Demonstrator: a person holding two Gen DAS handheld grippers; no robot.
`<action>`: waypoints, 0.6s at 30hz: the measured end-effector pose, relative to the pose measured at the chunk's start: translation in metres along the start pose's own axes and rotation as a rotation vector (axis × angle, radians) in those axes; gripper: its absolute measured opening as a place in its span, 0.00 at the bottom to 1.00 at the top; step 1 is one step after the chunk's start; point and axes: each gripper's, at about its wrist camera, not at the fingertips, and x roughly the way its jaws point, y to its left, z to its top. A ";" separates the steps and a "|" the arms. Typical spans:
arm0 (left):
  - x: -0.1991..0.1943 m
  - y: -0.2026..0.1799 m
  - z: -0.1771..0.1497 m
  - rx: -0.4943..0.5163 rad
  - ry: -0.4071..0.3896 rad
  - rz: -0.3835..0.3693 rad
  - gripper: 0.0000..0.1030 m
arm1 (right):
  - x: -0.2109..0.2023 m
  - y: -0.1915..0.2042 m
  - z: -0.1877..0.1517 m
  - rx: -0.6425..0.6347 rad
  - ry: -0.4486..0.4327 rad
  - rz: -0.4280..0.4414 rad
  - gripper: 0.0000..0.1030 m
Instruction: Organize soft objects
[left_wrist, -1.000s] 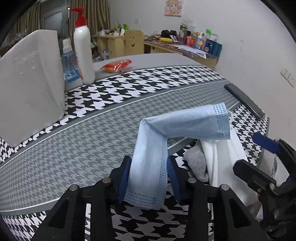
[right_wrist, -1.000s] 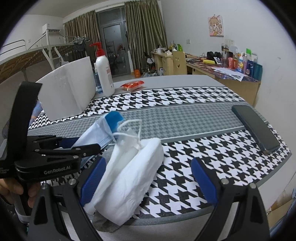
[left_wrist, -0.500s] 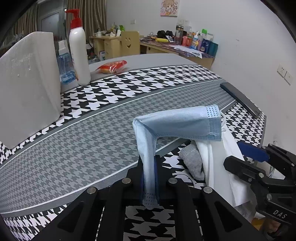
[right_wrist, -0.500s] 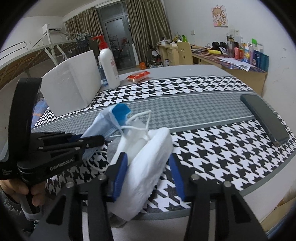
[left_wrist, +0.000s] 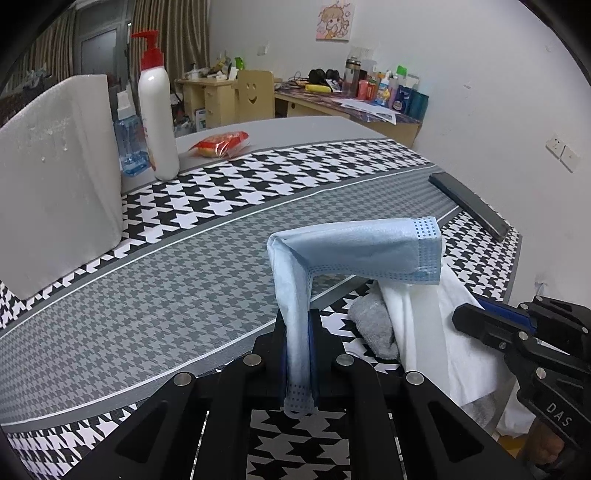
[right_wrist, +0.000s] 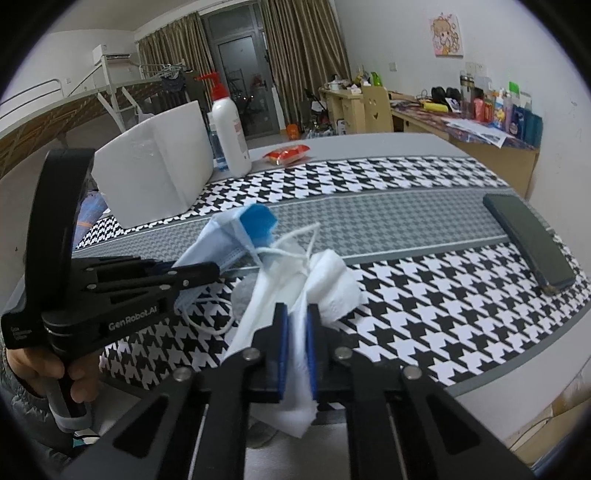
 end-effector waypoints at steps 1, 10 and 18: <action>-0.001 0.000 0.000 0.001 -0.003 0.000 0.10 | -0.001 0.000 0.000 -0.003 -0.004 -0.008 0.09; -0.015 0.002 0.002 -0.009 -0.034 -0.005 0.09 | -0.009 0.000 0.004 -0.016 -0.024 -0.005 0.05; -0.030 0.008 0.002 -0.016 -0.061 0.003 0.09 | 0.003 -0.005 -0.002 0.006 0.035 -0.038 0.28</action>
